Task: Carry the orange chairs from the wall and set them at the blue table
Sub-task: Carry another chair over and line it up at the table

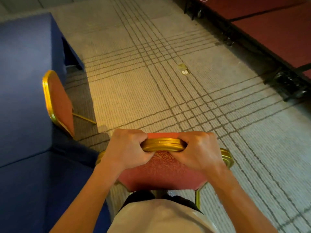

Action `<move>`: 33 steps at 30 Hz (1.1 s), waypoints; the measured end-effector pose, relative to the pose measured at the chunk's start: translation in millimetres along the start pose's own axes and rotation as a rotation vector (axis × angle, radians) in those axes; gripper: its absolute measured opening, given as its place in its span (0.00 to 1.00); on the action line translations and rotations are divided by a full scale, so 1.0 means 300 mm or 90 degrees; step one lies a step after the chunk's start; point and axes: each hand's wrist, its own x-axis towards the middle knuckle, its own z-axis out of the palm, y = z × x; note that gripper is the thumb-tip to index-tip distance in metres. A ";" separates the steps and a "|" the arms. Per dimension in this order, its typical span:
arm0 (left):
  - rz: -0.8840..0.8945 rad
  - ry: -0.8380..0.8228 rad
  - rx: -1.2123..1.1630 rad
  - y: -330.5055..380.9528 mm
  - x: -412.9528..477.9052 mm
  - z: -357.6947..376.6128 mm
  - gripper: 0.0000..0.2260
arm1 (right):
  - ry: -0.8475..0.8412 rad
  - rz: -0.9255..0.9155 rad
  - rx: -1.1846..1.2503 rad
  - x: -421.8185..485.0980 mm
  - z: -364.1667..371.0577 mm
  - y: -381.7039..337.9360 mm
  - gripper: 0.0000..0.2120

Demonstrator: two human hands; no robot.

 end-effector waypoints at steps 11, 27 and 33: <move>-0.109 0.017 0.045 -0.373 0.304 0.050 0.16 | -0.062 -0.073 0.034 0.547 0.247 0.098 0.17; -0.195 0.062 0.063 -1.083 0.854 -0.012 0.15 | -0.100 -0.141 -0.003 1.458 0.637 0.072 0.19; -0.216 0.083 0.093 -1.288 0.996 -0.028 0.14 | -0.094 -0.183 0.007 1.722 0.780 0.065 0.18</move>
